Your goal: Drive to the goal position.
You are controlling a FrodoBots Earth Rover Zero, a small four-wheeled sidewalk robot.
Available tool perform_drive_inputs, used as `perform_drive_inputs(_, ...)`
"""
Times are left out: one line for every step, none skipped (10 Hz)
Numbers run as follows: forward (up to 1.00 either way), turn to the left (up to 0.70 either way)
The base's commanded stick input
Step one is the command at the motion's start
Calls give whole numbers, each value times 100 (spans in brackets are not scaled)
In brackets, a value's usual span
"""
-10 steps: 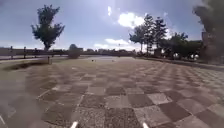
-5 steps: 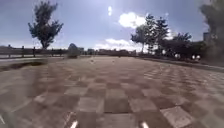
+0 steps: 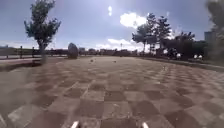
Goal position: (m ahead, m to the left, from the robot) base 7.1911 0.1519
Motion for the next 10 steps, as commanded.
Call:
perform_drive_inputs(100,0)
perform_drive_inputs(100,0)
perform_drive_inputs(100,0)
perform_drive_inputs(100,0)
perform_drive_inputs(100,0)
perform_drive_inputs(100,0)
perform_drive_inputs(100,-10)
perform_drive_inputs(100,-40)
perform_drive_inputs(100,-40)
perform_drive_inputs(100,-14)
